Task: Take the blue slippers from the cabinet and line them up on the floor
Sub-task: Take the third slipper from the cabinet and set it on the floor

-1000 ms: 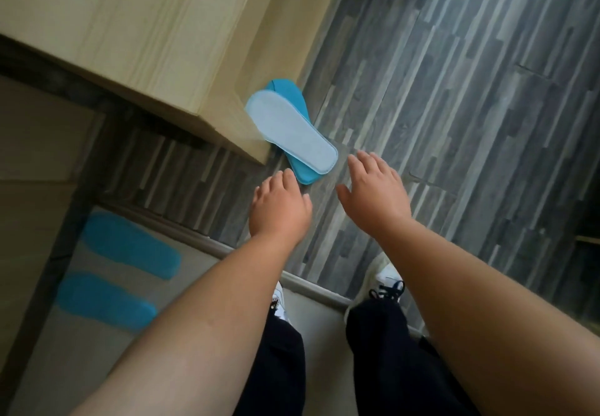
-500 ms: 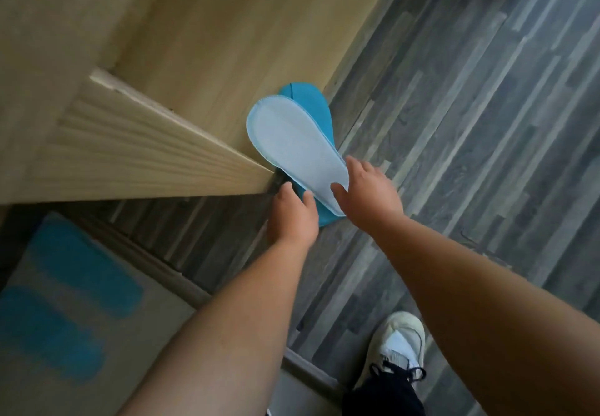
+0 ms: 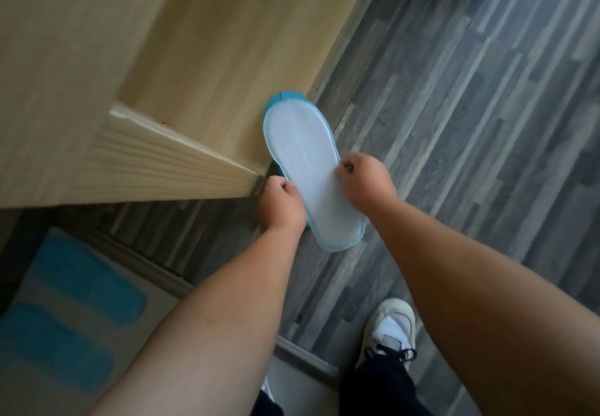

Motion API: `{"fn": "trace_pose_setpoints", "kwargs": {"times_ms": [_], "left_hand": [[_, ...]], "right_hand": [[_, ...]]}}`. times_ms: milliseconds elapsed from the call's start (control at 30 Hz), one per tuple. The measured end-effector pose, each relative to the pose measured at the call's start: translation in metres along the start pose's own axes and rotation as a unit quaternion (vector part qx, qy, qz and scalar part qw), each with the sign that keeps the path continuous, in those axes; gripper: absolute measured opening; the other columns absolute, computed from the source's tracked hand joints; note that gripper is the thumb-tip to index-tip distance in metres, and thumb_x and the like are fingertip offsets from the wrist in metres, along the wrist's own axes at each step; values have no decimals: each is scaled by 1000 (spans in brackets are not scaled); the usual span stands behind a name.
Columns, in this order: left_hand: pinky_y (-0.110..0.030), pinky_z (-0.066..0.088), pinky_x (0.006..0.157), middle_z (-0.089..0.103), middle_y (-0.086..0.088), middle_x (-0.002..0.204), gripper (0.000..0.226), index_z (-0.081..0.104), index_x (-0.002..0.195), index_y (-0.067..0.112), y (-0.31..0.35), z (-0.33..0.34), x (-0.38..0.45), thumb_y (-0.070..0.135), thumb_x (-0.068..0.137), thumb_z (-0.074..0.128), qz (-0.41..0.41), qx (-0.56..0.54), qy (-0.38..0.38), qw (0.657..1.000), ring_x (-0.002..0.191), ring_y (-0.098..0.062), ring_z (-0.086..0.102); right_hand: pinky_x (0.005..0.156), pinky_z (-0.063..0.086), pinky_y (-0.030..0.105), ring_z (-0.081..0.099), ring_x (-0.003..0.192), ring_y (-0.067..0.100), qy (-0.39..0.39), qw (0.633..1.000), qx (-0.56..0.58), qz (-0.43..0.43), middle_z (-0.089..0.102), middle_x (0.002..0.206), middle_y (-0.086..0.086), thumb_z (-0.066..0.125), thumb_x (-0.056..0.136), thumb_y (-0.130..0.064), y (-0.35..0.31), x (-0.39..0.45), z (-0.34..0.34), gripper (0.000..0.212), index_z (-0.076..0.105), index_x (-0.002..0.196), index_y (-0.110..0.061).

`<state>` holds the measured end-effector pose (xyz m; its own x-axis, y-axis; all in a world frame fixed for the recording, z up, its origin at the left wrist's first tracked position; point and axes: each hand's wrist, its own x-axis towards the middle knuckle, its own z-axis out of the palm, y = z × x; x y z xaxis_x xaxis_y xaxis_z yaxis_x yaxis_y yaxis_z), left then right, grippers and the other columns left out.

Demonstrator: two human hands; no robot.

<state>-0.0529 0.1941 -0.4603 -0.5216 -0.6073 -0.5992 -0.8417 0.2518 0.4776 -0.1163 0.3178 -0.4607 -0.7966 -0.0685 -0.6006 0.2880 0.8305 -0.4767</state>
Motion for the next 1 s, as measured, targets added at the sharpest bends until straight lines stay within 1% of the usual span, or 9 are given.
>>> {"fn": "trace_pose_setpoints", "kwargs": {"times_ms": [100,200,333,433,533,633,800,933,1000], "left_hand": [[-34,43,75,68,-13,102,17,59,95,10,16,-27,-42,22,96,47,16,-1,-27,1000,95,-34,61],[-35,44,75,68,-12,100,16,58,92,12,34,-60,-84,23,96,47,36,4,-57,998,93,-33,60],[-37,47,79,68,-13,102,18,60,94,8,46,-104,-134,22,95,49,85,41,-113,989,94,-32,60],[-35,45,76,67,-13,100,19,60,94,8,42,-132,-162,22,96,47,95,62,-140,984,92,-32,59],[-35,45,75,67,-12,99,18,58,93,11,28,-152,-180,24,97,46,89,78,-147,982,90,-32,59],[-35,45,74,67,-11,96,18,57,90,13,10,-164,-187,24,97,45,78,85,-143,983,90,-33,60],[-34,44,69,65,-8,90,16,53,82,16,-34,-181,-188,22,92,43,48,93,-137,985,85,-33,59],[-34,45,67,63,-6,82,17,54,80,15,-83,-202,-207,20,92,43,-6,70,-123,990,78,-30,57],[-35,46,68,66,-9,85,17,55,81,13,-104,-218,-214,20,92,44,-24,67,-109,991,82,-32,59]], "right_hand": [[74,54,40,61,87,29,8,999,29,23,63,88,4,58,91,-26,-5,-43,-32,14,68,93,-16],[68,46,31,60,83,28,12,998,48,47,64,83,5,60,91,-27,-13,-92,-64,12,66,89,-17],[61,44,30,64,77,29,15,991,88,95,67,79,8,60,92,-26,-23,-171,-95,15,64,85,-13],[68,52,35,67,79,30,16,986,111,121,70,80,9,62,92,-25,-32,-219,-101,16,65,86,-11],[78,55,42,67,82,31,16,985,115,127,70,80,7,63,90,-25,-38,-245,-93,14,65,90,-12],[75,55,39,67,82,27,-6,985,109,132,69,87,4,62,91,-30,-43,-256,-77,20,60,106,-18],[57,49,29,65,70,25,-34,990,95,104,68,77,1,56,94,-30,-48,-265,-46,12,61,96,-18],[75,55,40,66,81,28,-73,993,61,72,70,83,6,59,92,-30,-52,-285,-11,16,64,90,-15],[72,56,40,67,81,29,-99,991,57,65,70,83,7,60,91,-29,-61,-297,6,15,65,88,-15]]}}
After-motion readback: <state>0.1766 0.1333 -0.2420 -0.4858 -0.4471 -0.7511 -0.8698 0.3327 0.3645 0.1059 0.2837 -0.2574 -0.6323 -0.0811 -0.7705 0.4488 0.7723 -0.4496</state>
